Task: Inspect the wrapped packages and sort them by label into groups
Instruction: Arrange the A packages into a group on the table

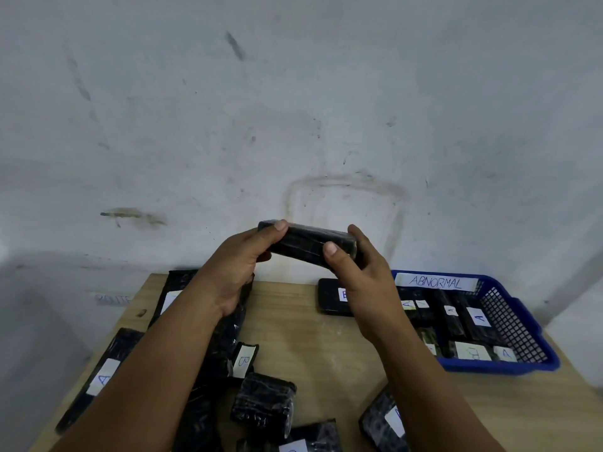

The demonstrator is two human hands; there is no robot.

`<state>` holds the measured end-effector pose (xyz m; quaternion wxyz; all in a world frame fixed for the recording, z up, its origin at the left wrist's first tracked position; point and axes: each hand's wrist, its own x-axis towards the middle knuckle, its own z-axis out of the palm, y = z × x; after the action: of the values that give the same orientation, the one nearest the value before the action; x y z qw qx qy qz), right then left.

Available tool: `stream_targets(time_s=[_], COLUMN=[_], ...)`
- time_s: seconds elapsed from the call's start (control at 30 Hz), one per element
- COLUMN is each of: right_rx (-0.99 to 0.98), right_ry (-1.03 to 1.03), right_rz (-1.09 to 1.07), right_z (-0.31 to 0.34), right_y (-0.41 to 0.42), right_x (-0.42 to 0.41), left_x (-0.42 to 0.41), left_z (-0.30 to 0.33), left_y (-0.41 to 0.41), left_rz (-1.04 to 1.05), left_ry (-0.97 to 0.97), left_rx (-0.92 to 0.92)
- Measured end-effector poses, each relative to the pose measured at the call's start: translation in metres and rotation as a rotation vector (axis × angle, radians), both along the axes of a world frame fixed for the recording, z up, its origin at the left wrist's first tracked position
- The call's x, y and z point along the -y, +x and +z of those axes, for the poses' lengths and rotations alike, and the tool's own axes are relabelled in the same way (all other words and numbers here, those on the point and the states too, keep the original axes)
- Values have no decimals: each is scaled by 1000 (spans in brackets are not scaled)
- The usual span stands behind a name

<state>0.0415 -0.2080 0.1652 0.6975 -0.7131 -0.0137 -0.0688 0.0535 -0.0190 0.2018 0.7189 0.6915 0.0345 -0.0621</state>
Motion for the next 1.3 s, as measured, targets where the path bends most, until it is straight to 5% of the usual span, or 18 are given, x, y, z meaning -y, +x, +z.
stream_targets(time_s=[0.33,0.9,1.3], right_rx=[10,-56,38], right_ry=[-6,150,-58], right_rz=[101,54,83], right_z=[1,-2,10], right_y=[-4,-1,-1], right_x=[3,9,17], left_x=[3,11,13], left_z=[-12,-21,-13], left_y=[1,3,-1], left_rz=[152,40,23], left_ry=[-54,-18,207], left_rx=[-22,140,230])
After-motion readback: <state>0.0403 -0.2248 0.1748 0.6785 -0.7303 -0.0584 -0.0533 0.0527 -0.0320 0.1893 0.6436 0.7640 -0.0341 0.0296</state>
